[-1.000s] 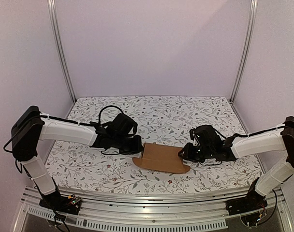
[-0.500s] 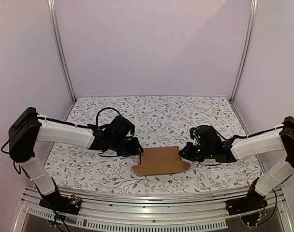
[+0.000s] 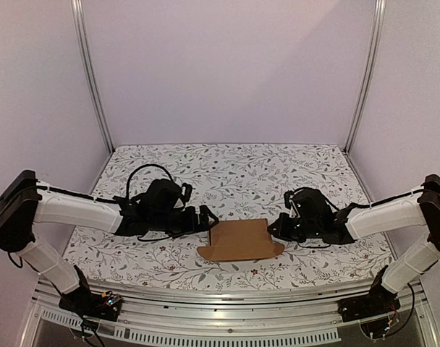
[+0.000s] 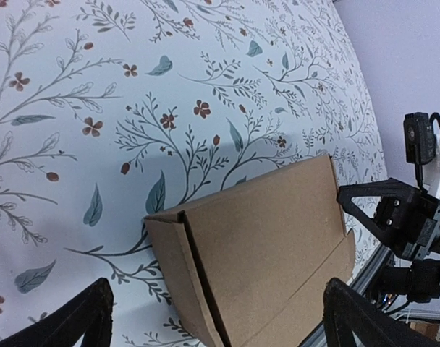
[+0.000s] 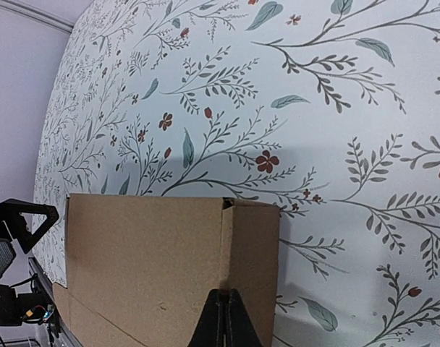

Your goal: Fold the paper box

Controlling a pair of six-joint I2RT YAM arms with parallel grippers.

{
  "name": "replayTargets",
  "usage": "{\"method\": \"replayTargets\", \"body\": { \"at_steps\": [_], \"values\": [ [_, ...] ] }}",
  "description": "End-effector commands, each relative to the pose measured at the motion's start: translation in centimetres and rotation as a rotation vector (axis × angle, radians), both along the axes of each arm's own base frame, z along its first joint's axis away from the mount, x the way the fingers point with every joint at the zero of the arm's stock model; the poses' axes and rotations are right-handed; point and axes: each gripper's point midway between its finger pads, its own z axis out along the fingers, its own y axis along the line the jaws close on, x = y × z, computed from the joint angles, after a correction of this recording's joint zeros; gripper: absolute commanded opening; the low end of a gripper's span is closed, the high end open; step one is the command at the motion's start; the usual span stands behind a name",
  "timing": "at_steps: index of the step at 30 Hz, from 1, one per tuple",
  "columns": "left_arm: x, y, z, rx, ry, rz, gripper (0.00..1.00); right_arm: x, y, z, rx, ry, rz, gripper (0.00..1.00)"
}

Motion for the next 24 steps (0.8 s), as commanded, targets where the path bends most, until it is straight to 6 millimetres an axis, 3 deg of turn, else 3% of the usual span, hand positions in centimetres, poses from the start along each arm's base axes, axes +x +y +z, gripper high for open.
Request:
{"method": "replayTargets", "body": {
  "at_steps": [1, 5, 13, 24],
  "values": [
    [0.2, 0.5, 0.8, -0.109, -0.024, 0.031, 0.99, -2.0, -2.8, -4.0, -0.134, 0.095, 0.002, 0.0],
    [-0.2, 0.3, 0.8, -0.17, 0.028, -0.011, 0.99, -2.0, -2.7, -3.9, -0.134, 0.093, 0.008, 0.0],
    [-0.3, 0.0, -1.0, -0.153, 0.062, -0.029, 1.0, -2.2, -3.2, -4.3, -0.158, 0.097, 0.007, 0.0],
    [0.0, -1.5, -1.5, -0.262, 0.112, -0.049, 0.99, -2.3, -4.4, -3.9, -0.195, 0.072, -0.009, 0.0]
  ]
}}
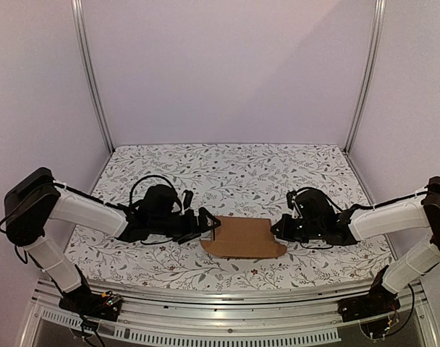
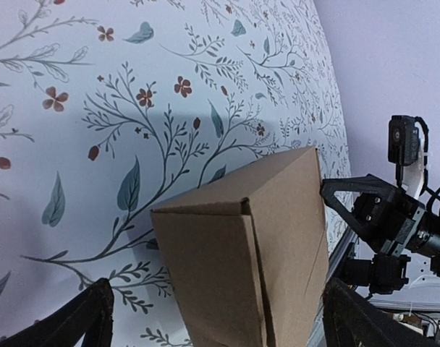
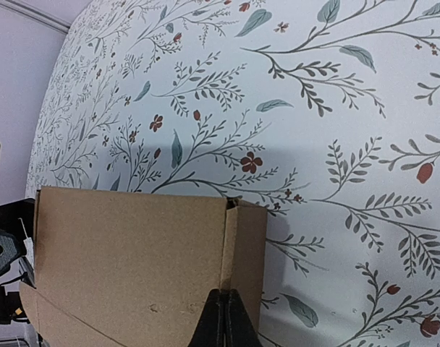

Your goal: Fold the paper box

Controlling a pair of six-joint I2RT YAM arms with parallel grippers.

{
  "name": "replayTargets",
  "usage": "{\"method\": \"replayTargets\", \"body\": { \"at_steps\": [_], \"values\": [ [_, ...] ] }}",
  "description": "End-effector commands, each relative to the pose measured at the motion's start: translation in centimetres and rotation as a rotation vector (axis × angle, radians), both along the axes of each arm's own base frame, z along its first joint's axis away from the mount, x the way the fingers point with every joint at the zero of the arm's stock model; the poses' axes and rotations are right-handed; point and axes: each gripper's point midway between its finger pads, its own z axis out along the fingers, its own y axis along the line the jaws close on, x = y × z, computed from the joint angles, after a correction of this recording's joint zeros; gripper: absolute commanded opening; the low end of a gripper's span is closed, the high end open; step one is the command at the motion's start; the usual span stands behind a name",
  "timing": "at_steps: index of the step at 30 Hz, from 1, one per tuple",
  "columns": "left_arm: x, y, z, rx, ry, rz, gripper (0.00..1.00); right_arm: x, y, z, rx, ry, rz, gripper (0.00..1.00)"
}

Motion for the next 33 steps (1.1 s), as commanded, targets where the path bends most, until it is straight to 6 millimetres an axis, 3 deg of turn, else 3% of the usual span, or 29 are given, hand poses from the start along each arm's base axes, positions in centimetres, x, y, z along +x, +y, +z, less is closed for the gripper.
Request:
{"method": "replayTargets", "body": {
  "at_steps": [1, 14, 22, 33],
  "values": [
    [0.3, -0.9, 0.3, -0.085, 0.024, -0.016, 0.99, -2.2, -3.4, -3.8, -0.163, 0.098, -0.011, 0.0],
    [0.0, -3.6, 0.4, -0.245, 0.095, -0.07, 0.92, -2.5, -3.9, -3.8, -0.167, 0.09, -0.016, 0.0],
    [0.1, -4.9, 1.1, -0.401, 0.133, -0.09, 0.78, -2.6, -4.1, -3.8, -0.168, 0.087, -0.019, 0.0],
    [0.3, -5.2, 1.5, -0.449, 0.144, -0.101, 0.57, -2.7, -4.3, -4.0, -0.166, 0.087, -0.022, 0.0]
  ]
}}
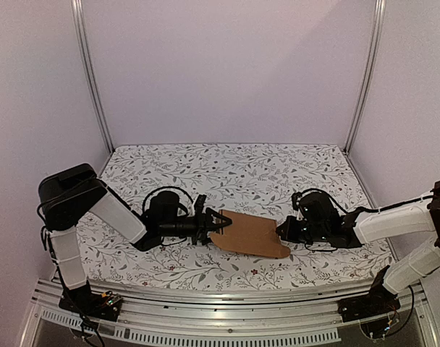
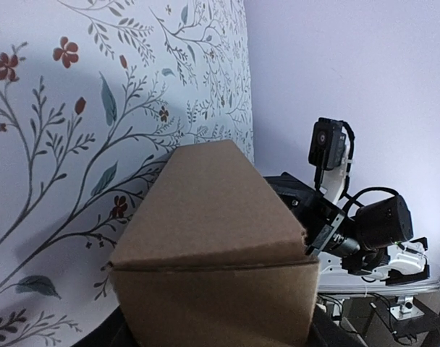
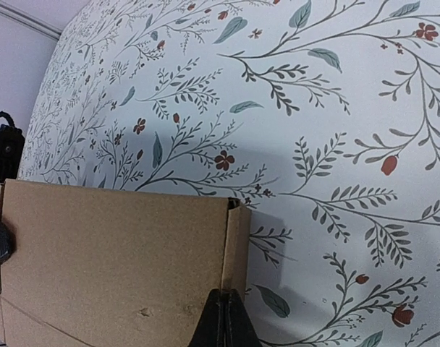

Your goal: Fold the paper box

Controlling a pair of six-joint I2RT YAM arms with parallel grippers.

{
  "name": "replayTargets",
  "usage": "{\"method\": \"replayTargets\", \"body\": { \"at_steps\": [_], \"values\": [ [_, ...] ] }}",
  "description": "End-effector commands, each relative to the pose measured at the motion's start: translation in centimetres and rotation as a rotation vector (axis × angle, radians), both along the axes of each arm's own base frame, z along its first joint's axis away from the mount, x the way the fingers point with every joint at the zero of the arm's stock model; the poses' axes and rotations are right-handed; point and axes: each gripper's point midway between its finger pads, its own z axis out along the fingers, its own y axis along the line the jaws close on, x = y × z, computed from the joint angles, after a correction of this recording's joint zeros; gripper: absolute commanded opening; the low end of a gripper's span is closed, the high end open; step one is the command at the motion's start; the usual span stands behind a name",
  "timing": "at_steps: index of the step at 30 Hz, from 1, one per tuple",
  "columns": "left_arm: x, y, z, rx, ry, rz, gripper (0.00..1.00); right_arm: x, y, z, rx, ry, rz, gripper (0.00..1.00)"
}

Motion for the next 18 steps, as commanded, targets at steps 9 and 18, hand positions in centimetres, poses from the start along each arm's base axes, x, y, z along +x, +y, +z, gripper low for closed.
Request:
{"method": "replayTargets", "body": {
  "at_steps": [9, 18],
  "values": [
    [0.4, 0.2, 0.9, -0.049, -0.013, -0.014, 0.35, -1.9, -2.3, -2.9, -0.122, 0.081, 0.023, 0.07],
    [0.8, 1.7, 1.4, -0.056, 0.009, 0.002, 0.14, -0.6, -0.4, 4.3, -0.06, -0.147, 0.145, 0.43]
  ]
}}
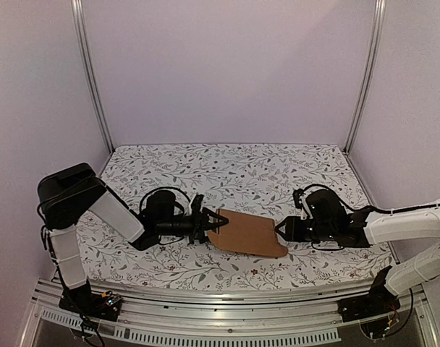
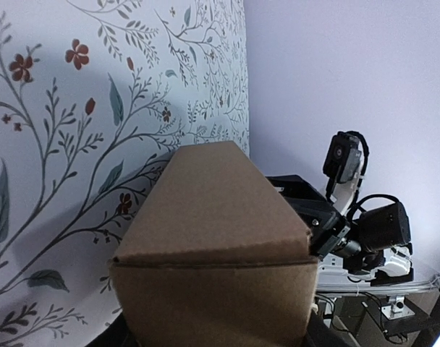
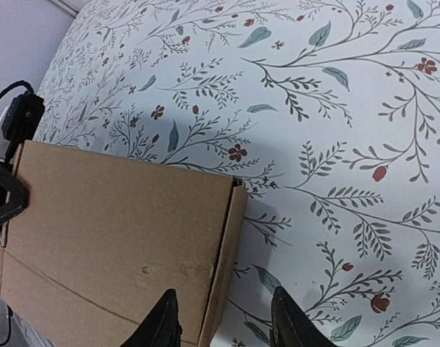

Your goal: Fold the paper box

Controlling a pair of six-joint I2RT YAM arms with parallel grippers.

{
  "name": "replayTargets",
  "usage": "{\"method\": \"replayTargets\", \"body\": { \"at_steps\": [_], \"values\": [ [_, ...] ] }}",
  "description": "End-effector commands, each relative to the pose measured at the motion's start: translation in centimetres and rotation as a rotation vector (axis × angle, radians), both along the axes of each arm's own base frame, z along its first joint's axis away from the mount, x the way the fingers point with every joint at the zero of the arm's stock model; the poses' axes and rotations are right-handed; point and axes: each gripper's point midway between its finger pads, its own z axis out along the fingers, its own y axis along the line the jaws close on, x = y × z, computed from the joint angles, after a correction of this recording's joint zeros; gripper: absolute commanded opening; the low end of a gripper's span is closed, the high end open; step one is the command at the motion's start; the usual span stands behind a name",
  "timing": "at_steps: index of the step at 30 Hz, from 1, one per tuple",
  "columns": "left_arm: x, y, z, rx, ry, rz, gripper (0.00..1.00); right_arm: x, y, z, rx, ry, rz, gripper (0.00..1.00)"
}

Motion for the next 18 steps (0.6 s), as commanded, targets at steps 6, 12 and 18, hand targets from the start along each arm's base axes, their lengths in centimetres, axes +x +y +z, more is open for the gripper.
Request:
{"method": "replayTargets", "body": {
  "at_steps": [6, 12, 18],
  "values": [
    [0.3, 3.0, 1.7, -0.039, 0.035, 0.018, 0.0, -0.2, 2.6, 8.4, 0.01, -0.261, 0.286, 0.58],
    [-0.4, 4.4, 3.5, -0.091, 0.091, 0.001, 0.0, -0.9, 4.4, 11.9, -0.001, -0.391, 0.467, 0.97],
    [-1.3, 6.4, 5.5, -0.169, 0.149, -0.018, 0.0, -2.2, 5.8, 14.1, -0.036, -0.581, 0.685, 0.99]
  ]
}}
